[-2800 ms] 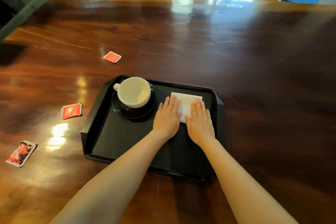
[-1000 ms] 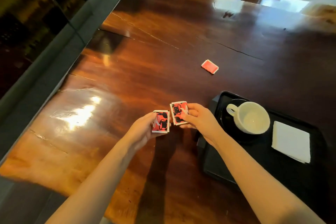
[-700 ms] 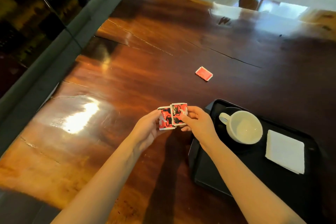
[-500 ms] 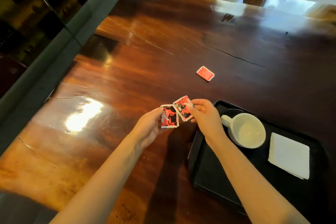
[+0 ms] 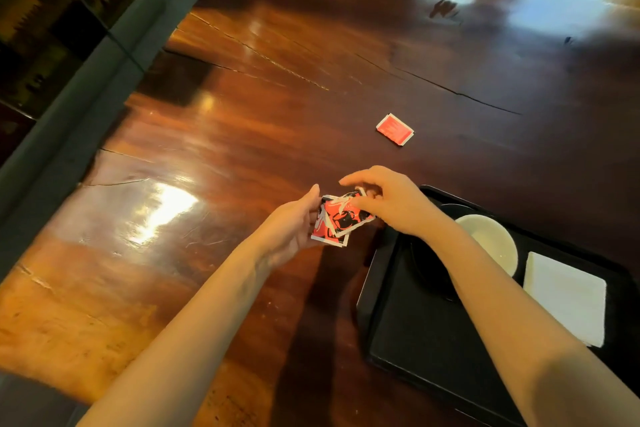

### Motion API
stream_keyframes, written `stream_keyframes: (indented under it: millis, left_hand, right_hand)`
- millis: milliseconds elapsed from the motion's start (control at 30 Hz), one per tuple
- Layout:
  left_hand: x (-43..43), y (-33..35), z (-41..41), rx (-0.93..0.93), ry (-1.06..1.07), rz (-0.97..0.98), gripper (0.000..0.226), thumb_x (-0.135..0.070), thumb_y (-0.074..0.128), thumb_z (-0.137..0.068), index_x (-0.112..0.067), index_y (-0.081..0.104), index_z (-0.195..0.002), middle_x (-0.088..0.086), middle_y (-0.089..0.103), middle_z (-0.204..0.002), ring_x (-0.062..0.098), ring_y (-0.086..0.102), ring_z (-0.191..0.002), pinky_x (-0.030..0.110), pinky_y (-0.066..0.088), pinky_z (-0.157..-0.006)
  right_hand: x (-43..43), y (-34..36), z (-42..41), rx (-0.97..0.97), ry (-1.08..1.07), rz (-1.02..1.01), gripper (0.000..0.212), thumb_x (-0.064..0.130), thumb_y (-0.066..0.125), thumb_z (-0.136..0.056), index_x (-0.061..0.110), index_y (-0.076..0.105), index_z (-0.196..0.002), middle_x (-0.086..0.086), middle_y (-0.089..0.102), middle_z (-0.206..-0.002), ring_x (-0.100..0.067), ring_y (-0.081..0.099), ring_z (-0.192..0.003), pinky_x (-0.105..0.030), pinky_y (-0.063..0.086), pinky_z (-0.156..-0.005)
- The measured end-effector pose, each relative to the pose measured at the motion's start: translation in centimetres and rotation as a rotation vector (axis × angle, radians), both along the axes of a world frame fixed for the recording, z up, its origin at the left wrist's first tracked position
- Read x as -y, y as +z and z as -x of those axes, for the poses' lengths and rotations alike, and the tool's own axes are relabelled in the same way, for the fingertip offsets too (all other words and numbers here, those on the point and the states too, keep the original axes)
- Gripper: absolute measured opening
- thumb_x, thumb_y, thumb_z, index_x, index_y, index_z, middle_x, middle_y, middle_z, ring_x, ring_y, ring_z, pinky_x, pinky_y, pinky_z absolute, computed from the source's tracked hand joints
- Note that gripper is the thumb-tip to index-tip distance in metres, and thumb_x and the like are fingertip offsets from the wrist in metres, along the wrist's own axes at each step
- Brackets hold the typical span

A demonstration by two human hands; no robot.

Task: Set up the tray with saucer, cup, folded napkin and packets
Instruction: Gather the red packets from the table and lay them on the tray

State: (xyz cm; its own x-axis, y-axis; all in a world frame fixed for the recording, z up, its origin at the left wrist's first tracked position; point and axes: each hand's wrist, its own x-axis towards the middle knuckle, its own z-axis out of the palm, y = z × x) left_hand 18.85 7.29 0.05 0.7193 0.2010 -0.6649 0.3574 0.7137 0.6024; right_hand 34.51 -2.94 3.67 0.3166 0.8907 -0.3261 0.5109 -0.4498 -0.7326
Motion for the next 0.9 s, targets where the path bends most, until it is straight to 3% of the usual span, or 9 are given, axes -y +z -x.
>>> stream_keyframes:
  millis: [167, 300, 400, 433, 500, 600, 733, 900]
  left_hand:
    - [-0.4, -0.1, -0.6, 0.012, -0.122, -0.024, 0.034, -0.041, 0.052, -0.088, -0.012, 0.068, -0.095, 0.004, 0.073, -0.083, 0.013, 0.068, -0.074, 0.026, 0.056, -0.062]
    - [-0.7, -0.6, -0.8, 0.031, -0.164, -0.047, 0.019, -0.018, 0.054, -0.091, -0.006, 0.066, -0.101, 0.004, 0.073, -0.084, 0.012, 0.068, -0.074, 0.024, 0.056, -0.066]
    - [-0.8, -1.2, -1.1, 0.0, -0.118, -0.057, 0.021, -0.012, 0.052, -0.092, -0.002, 0.064, -0.105, 0.005, 0.073, -0.082, 0.012, 0.068, -0.071, 0.025, 0.057, -0.067]
    - [-1.0, -1.4, -1.1, -0.02, -0.1, -0.072, 0.021, -0.012, 0.051, -0.093, -0.002, 0.064, -0.106, 0.005, 0.074, -0.081, 0.012, 0.069, -0.07, 0.025, 0.057, -0.067]
    - [-1.2, -1.8, -1.0, -0.049, -0.057, -0.082, 0.02, -0.011, 0.05, -0.093, -0.003, 0.065, -0.105, 0.005, 0.074, -0.082, 0.012, 0.069, -0.071, 0.027, 0.058, -0.067]
    - [-1.5, -2.2, -0.7, -0.068, 0.044, -0.057, 0.019, -0.008, 0.049, -0.093, -0.005, 0.066, -0.101, 0.007, 0.074, -0.082, 0.015, 0.07, -0.071, 0.03, 0.059, -0.07]
    - [-2.0, -2.7, -0.6, -0.136, 0.14, -0.077, 0.019, -0.008, 0.049, -0.093, -0.009, 0.067, -0.098, 0.007, 0.073, -0.084, 0.016, 0.069, -0.073, 0.033, 0.056, -0.075]
    - [-1.9, -2.3, -0.3, -0.162, 0.177, -0.086, 0.019, -0.012, 0.048, -0.095, -0.012, 0.067, -0.097, 0.005, 0.075, -0.085, 0.015, 0.071, -0.078, 0.03, 0.058, -0.074]
  right_hand:
    - [-1.1, -0.1, -0.8, -0.074, 0.064, 0.032, 0.039, 0.015, 0.066, -0.084, 0.024, 0.053, -0.119, 0.013, 0.051, -0.094, -0.005, 0.051, -0.069, -0.015, 0.047, -0.06]
    - [-2.1, -0.8, -1.7, -0.061, 0.159, 0.033, 0.04, 0.021, 0.069, -0.082, 0.026, 0.055, -0.119, 0.016, 0.05, -0.098, -0.001, 0.055, -0.077, -0.004, 0.044, -0.064]
    - [-3.7, -2.2, -5.2, -0.053, -0.115, -0.032, 0.029, 0.023, 0.064, -0.085, 0.017, 0.061, -0.114, 0.005, 0.061, -0.098, -0.003, 0.055, -0.076, 0.0, 0.041, -0.064]
    - [-4.3, -2.9, -7.1, 0.031, -0.28, -0.018, 0.028, 0.021, 0.06, -0.088, 0.014, 0.061, -0.115, -0.002, 0.063, -0.102, -0.008, 0.057, -0.081, -0.005, 0.042, -0.071]
    - [-5.4, -4.5, -10.9, 0.265, -0.477, 0.166, 0.035, 0.017, 0.05, -0.092, 0.01, 0.054, -0.126, -0.013, 0.059, -0.122, -0.024, 0.053, -0.11, -0.028, 0.043, -0.091]
    - [-6.4, -6.7, -13.4, 0.412, -0.411, 0.445, 0.046, 0.02, 0.05, -0.092, 0.007, 0.041, -0.135, -0.018, 0.043, -0.136, -0.036, 0.036, -0.126, -0.046, 0.037, -0.099]
    - [-7.6, -8.5, -12.4, 0.526, -0.321, 0.437, 0.058, 0.034, 0.064, -0.085, 0.007, 0.041, -0.132, -0.017, 0.038, -0.136, -0.036, 0.034, -0.125, -0.048, 0.037, -0.1]
    - [-8.1, -9.1, -9.9, 0.503, -0.367, 0.342, 0.05, 0.023, 0.067, -0.083, 0.006, 0.042, -0.124, -0.017, 0.05, -0.129, -0.035, 0.043, -0.12, -0.044, 0.04, -0.096]
